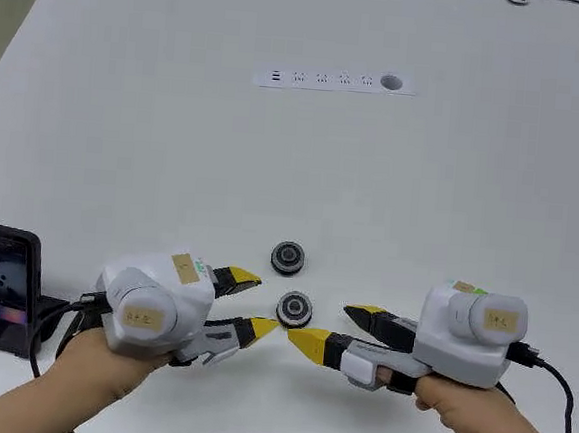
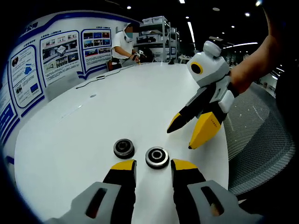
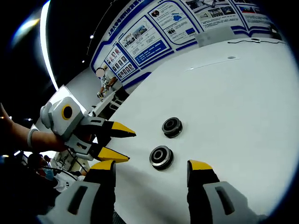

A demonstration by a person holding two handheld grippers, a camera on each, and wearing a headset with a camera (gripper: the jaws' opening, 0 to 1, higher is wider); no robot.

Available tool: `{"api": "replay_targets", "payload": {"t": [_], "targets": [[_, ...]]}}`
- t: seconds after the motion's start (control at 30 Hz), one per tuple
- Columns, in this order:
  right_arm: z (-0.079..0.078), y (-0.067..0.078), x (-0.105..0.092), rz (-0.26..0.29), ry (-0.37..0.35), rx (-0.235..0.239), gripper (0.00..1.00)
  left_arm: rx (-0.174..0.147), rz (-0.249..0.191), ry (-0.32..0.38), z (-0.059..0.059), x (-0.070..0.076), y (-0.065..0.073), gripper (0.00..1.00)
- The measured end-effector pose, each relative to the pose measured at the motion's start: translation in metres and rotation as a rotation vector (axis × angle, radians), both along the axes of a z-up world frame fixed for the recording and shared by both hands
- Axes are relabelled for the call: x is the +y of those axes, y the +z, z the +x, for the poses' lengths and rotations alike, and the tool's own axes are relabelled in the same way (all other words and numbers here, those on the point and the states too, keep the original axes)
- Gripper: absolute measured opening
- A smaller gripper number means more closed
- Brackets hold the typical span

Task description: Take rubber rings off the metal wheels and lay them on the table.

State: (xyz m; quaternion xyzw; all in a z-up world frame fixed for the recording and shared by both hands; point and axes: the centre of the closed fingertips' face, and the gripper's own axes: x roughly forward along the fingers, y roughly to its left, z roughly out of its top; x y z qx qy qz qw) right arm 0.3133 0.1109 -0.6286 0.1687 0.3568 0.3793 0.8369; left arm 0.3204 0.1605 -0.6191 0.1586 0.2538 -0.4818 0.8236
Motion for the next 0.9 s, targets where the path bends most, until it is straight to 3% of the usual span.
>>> {"api": "replay_targets", "payload": {"t": [0.9], "targets": [[0.001,-0.007,0.006,0.053,-0.016,0.06,0.59,0.01,0.086,-0.071,0.008,-0.021,-0.018,0.18]]}}
